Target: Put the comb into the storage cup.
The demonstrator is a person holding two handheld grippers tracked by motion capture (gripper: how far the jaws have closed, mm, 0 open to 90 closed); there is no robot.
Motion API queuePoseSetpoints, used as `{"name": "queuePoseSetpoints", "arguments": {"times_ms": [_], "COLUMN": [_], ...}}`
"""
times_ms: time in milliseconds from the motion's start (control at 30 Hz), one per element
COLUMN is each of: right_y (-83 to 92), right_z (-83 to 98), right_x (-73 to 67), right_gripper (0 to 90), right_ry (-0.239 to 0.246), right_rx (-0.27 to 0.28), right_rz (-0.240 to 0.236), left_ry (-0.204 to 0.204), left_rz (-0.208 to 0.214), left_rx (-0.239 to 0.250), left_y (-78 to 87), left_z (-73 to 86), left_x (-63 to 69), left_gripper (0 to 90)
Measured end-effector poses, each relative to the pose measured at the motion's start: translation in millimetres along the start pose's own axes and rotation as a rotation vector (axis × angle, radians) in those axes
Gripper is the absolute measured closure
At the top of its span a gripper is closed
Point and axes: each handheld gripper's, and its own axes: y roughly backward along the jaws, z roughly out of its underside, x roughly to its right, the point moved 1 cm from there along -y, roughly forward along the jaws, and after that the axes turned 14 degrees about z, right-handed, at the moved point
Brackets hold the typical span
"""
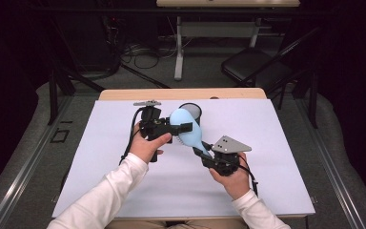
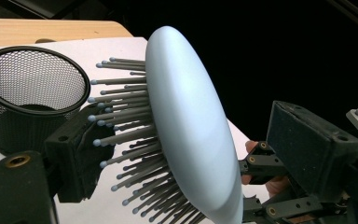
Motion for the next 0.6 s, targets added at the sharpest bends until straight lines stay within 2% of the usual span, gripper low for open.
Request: {"name": "queuePoseSetpoints", "arguments": {"times_ms": [300,600], "right_y": [0.3,0.2], "right_z": [-0.5,-0.4], "right_x": [-1.2,-1.8], "right_gripper": [69.2,69.2], "right_ry": [0.000,0.003], "right_rx": [0.003,0.005], "right_rz": [-0.002,-0.003], "left_ry": [0.012,0.024], "left_rz": [0.013,0.028], "left_rx": [-0.002,-0.002], "left_y": [-1.7,-0.8], "left_z": [0.2,-0.6], "left_x": [-0.5,-0.8], "left_gripper": [16.2,21.6]}}
